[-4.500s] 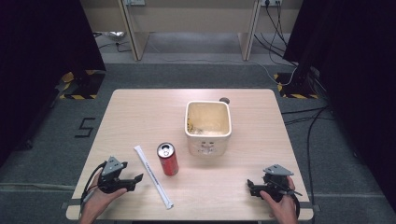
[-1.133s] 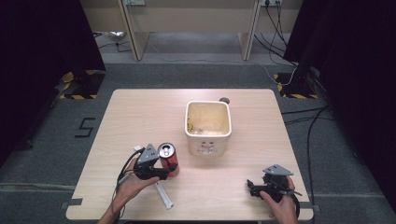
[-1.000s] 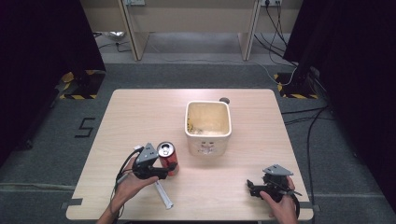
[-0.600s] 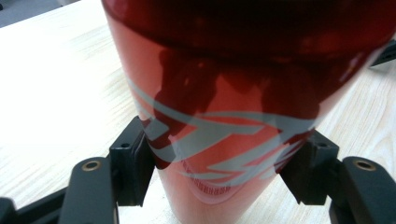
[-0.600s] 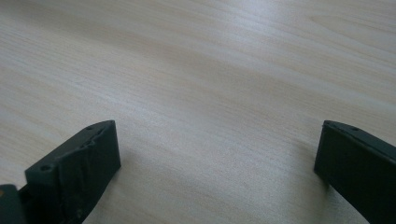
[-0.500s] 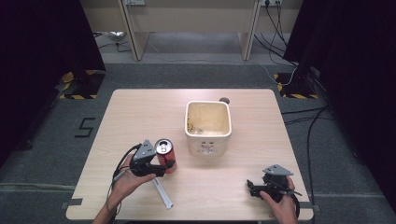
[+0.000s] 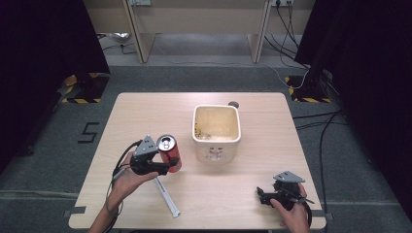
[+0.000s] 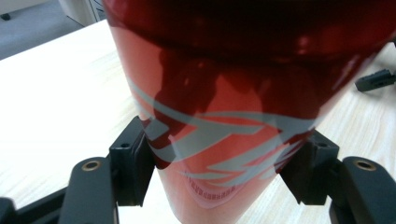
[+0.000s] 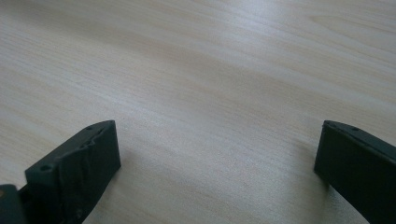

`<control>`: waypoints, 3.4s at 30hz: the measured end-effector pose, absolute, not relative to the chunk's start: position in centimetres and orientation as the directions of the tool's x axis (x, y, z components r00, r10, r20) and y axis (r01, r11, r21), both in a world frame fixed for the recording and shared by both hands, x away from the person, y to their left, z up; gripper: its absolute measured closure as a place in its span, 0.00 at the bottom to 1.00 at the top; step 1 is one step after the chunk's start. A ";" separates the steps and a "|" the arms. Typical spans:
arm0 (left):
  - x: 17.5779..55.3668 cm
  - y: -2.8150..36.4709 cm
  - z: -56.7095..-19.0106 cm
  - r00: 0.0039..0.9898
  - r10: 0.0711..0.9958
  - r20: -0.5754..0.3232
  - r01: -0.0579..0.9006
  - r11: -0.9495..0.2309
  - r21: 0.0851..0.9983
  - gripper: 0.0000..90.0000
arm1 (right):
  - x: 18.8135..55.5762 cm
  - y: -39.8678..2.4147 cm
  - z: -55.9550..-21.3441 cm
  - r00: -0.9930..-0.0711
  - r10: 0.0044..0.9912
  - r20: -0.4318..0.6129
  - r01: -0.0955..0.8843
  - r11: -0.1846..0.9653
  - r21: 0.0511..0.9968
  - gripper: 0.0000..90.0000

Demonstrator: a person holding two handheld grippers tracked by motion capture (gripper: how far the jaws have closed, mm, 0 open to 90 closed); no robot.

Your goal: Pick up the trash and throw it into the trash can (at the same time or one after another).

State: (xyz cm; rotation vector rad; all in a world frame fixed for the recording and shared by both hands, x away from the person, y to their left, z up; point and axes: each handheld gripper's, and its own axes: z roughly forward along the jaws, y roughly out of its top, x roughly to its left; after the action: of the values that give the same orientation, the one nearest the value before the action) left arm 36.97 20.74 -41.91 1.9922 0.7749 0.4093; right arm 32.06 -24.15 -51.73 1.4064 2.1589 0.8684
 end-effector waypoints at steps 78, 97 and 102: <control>42.7 15.5 -31.3 0.821 0.568 -0.060 0.303 -0.344 0.889 0.38 | 32.1 -24.2 -51.7 -0.403 0.915 -0.011 0.652 0.295 0.698 0.00; 45.7 11.2 -32.6 0.816 0.575 -0.061 0.319 -0.359 0.877 0.38 | 32.0 -24.1 -51.7 -0.407 0.913 -0.009 0.652 0.298 0.697 0.00; 46.5 10.5 -33.3 0.804 0.591 -0.064 0.330 -0.355 0.875 0.38 | 32.0 -24.1 -51.7 -0.408 0.913 -0.010 0.651 0.299 0.697 0.00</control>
State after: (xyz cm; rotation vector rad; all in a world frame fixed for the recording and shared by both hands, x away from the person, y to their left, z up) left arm 46.47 10.49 -33.26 1.9711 0.6877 0.3212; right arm 32.05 -24.14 -51.71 1.3978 2.1659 0.8713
